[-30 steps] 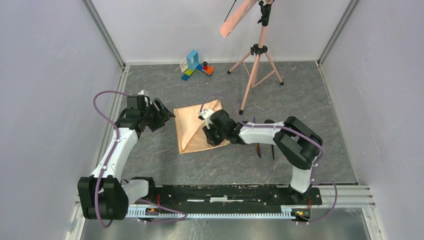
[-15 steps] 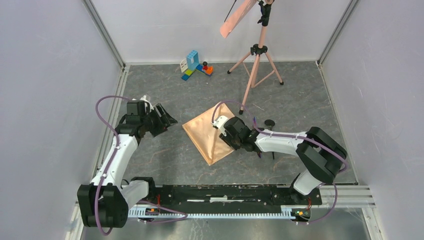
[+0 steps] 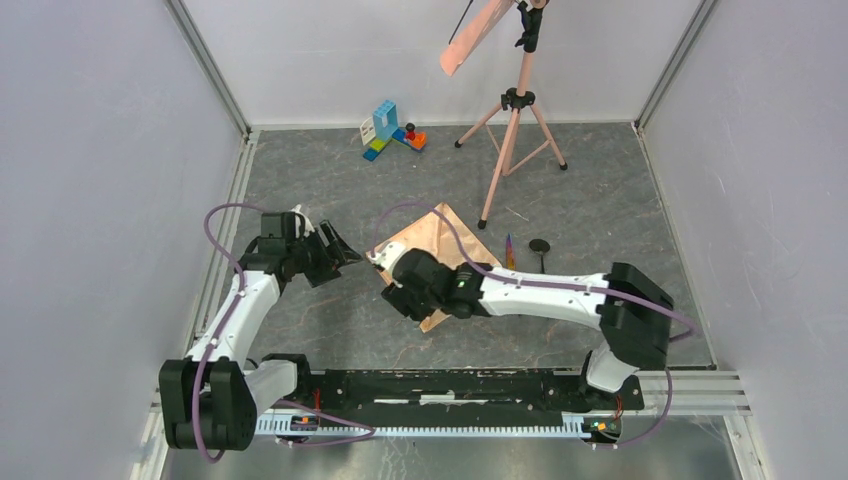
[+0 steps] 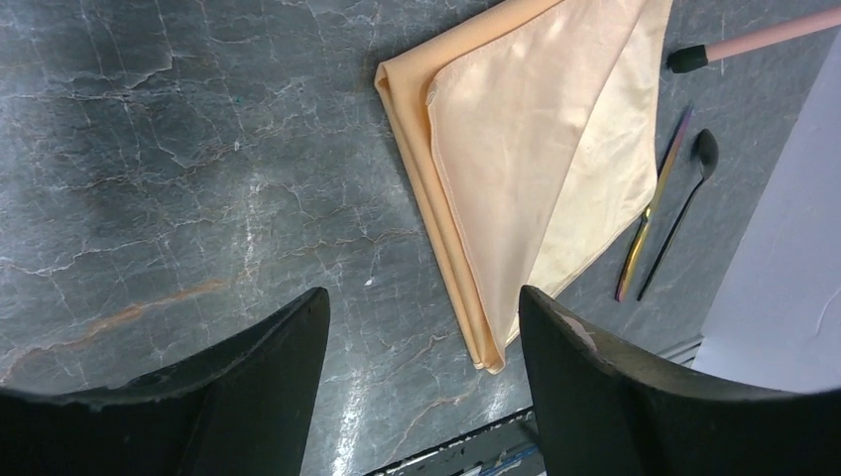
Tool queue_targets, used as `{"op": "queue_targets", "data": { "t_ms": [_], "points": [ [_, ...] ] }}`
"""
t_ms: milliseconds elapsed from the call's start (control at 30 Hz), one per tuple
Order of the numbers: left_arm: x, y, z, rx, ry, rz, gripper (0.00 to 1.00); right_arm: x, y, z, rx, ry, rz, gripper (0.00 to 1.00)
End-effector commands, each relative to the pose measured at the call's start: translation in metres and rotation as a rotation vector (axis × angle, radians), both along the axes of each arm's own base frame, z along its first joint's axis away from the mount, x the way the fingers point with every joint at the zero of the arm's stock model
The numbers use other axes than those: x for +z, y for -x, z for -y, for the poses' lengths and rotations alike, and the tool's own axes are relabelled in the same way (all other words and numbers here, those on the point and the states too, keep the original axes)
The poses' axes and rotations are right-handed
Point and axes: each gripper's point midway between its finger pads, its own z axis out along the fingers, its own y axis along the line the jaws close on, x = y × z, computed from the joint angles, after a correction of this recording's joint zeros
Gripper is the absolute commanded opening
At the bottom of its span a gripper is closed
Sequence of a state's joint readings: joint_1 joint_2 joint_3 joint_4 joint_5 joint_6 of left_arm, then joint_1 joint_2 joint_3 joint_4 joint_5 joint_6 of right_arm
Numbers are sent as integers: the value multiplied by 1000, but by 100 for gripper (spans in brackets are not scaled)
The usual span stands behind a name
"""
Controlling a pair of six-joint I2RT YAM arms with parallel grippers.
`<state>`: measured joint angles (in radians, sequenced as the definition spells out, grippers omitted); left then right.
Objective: Fold the napkin into a case and place the utensils inside
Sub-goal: Rotate the upper triangle-folded napkin at the center of the board.
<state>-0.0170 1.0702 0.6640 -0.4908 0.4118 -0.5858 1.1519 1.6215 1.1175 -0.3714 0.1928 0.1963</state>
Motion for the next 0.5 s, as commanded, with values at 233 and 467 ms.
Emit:
{"op": "queue_targets", "data": {
  "t_ms": [233,467],
  "points": [
    [8,-11,7,-57,29,23,77,-24,8,-21,-116,76,-93,57],
    [10,-10,11,-78,50,29,77,-34,9,-27,-114,91,-111,47]
  ]
}}
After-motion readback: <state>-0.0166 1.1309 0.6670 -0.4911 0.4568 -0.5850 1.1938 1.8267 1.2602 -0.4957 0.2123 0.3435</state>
